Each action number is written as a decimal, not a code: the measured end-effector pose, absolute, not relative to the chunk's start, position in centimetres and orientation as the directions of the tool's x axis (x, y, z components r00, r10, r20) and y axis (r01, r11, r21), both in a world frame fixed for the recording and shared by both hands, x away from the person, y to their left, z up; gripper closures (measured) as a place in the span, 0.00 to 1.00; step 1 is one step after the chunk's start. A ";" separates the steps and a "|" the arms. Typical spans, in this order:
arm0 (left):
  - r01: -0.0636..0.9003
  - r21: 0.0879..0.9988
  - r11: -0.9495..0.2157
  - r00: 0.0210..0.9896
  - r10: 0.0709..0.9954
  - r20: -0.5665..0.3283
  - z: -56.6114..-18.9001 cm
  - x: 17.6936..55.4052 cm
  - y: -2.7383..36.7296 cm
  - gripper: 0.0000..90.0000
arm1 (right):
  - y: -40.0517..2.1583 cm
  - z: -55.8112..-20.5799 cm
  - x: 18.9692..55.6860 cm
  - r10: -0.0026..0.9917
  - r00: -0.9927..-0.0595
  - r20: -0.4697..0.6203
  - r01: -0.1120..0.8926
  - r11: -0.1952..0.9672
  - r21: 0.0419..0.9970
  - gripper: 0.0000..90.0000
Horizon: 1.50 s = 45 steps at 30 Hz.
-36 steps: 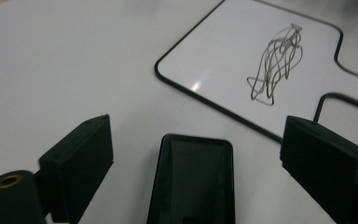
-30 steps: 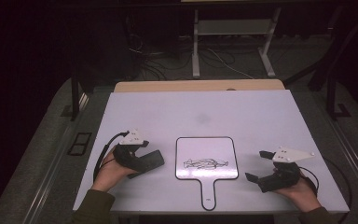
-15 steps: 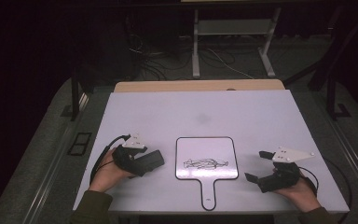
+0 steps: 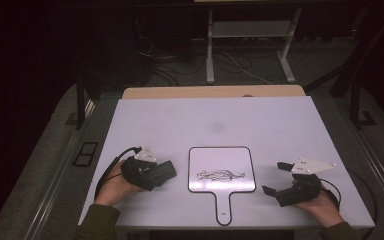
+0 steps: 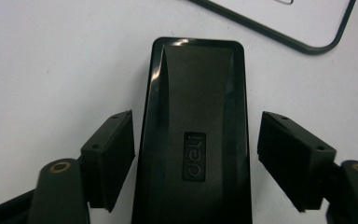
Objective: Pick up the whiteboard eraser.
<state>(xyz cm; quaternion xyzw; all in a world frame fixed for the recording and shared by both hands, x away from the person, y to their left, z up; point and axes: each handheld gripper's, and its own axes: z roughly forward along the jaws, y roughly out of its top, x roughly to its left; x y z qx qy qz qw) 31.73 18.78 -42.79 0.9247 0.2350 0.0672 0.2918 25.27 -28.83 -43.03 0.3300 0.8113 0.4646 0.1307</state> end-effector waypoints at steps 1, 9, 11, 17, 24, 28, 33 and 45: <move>0.394 0.568 -0.722 0.880 0.475 -0.008 -42.8 31.8 18.8 0.31 | -28.8 -43.0 25.3 0.657 -0.748 0.095 0.414 0.350 0.840 0.00; 0.398 0.566 -0.722 0.877 0.480 -0.005 -42.8 31.8 18.9 0.41 | -28.7 -43.1 25.3 0.654 -0.750 0.095 0.417 0.358 0.836 0.00; 0.398 0.566 -0.722 0.878 0.479 -0.005 -42.8 31.8 18.9 0.42 | -28.7 -43.1 25.3 0.653 -0.751 0.096 0.419 0.359 0.834 0.00; 0.392 0.560 -0.730 0.882 0.471 -0.005 -42.8 31.8 19.0 0.42 | -28.7 -43.3 25.4 0.651 -0.752 0.106 0.427 0.358 0.830 0.00; 0.394 0.561 -0.728 0.882 0.471 -0.009 -42.8 31.9 19.0 0.43 | -28.8 -43.8 25.5 0.645 -0.753 0.134 0.450 0.355 0.819 0.00; 0.398 0.563 -0.724 0.880 0.475 -0.011 -42.8 31.8 19.0 0.43 | -28.9 -44.0 25.5 0.643 -0.753 0.136 0.456 0.362 0.813 0.00; 0.438 0.574 -0.691 0.857 0.514 -0.036 -42.4 31.8 19.2 0.43 | -29.0 -44.1 25.5 0.644 -0.752 0.136 0.457 0.362 0.813 0.00; 0.487 0.612 -0.623 0.818 0.571 -0.071 -41.0 31.8 19.2 0.44 | -29.0 -44.1 25.4 0.644 -0.753 0.136 0.456 0.361 0.813 0.00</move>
